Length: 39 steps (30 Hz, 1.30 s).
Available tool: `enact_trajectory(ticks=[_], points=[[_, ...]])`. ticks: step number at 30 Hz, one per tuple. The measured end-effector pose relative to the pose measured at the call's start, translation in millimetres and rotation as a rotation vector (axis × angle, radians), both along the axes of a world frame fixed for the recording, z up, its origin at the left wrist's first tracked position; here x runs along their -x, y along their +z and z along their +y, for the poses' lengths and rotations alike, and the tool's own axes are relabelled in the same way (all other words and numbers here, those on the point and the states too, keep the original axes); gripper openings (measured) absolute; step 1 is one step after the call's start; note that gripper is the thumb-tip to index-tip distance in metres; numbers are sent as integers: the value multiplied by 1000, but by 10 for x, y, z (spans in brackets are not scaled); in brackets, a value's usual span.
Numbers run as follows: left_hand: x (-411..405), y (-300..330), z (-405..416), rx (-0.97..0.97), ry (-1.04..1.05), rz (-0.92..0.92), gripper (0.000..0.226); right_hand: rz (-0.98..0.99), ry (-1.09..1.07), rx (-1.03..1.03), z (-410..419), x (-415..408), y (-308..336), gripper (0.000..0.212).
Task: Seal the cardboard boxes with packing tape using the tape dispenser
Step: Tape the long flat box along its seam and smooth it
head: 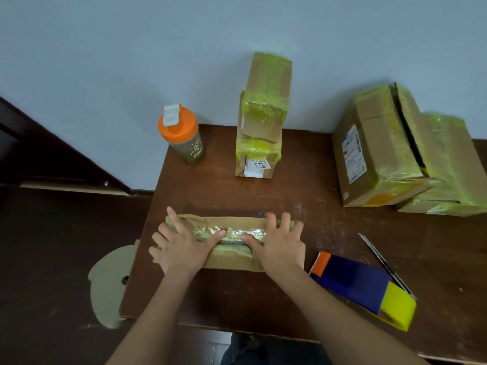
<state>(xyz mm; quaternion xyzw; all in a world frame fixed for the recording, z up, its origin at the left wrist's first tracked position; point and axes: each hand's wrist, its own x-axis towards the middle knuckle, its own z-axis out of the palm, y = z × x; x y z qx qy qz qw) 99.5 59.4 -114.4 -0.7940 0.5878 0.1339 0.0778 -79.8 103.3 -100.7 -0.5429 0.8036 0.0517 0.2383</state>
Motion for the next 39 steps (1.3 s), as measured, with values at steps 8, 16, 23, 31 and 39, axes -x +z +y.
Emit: enact_trajectory(ticks=[8, 16, 23, 31, 39], points=[[-333, 18, -102, 191, -172, 338, 68, -131, -31, 73, 69, 239, -23, 35], [292, 143, -48, 111, 343, 649, 100, -103, -182, -26, 142, 475, 128, 51], [329, 15, -214, 125, 111, 637, 88, 12, 9, -173, 119, 477, 169, 70], [641, -12, 72, -85, 317, 1044, 125, -53, 49, -134, 125, 450, 279, 30], [645, -13, -23, -192, 289, 1032, 93, -54, 123, -263, 102, 893, 576, 34]])
